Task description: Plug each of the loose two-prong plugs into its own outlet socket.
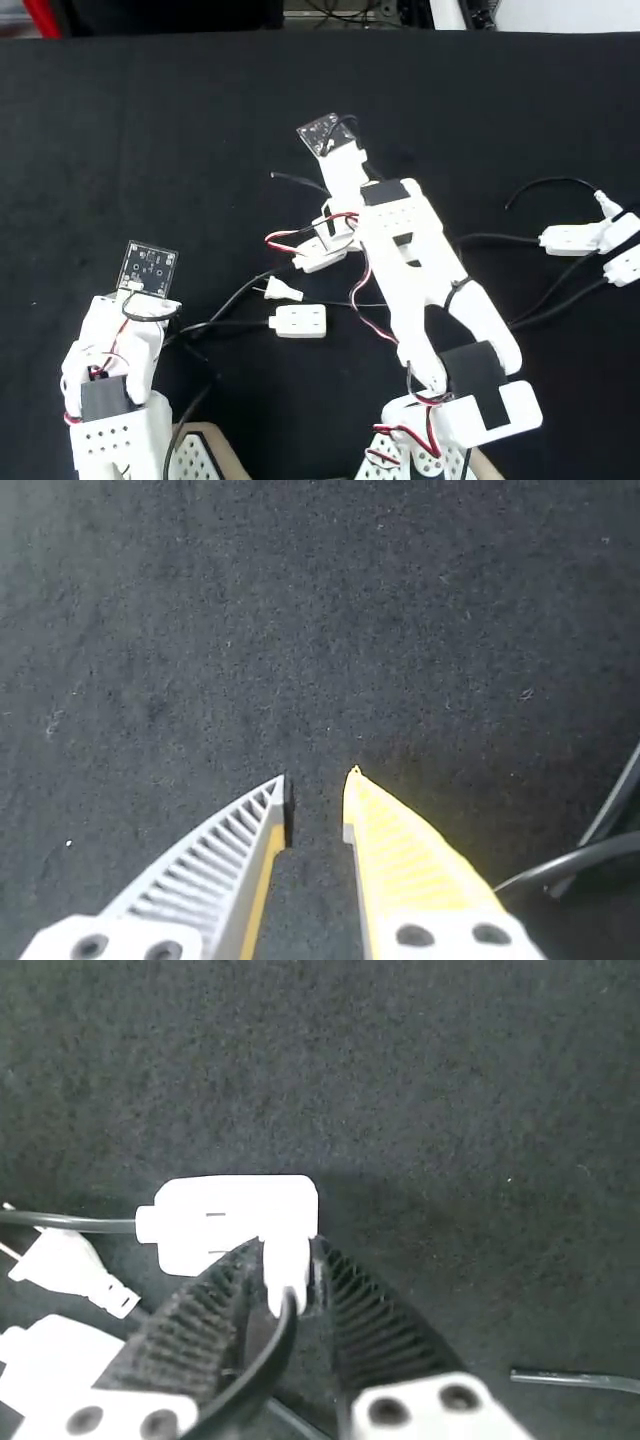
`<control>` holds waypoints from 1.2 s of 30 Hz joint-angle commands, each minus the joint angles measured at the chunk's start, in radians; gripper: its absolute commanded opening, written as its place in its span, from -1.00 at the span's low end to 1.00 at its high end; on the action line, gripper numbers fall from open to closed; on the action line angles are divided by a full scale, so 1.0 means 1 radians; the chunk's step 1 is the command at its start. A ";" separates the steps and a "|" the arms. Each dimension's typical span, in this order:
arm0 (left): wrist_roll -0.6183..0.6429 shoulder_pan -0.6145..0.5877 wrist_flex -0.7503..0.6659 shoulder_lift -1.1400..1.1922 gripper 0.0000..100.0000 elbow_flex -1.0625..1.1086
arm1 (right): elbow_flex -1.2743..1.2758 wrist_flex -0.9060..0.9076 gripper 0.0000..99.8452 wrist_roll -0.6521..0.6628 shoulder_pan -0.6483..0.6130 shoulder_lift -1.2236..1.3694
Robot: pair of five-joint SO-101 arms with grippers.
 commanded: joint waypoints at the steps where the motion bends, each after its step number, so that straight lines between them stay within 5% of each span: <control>1: 0.003 -0.004 -0.015 -0.008 -0.78 0.019 | -0.019 -0.029 -0.98 -0.006 0.005 0.024; 17: 0.003 -0.004 -0.015 -0.008 -0.78 0.019 | -0.028 -0.020 -0.98 0.034 0.037 0.127; 30: 0.003 -0.004 -0.018 -0.008 -0.78 0.019 | -0.093 0.015 -0.98 0.186 0.278 0.133; 36: 0.003 -0.004 -0.018 -0.008 -0.78 0.019 | -0.130 -0.028 -0.98 0.342 0.482 0.134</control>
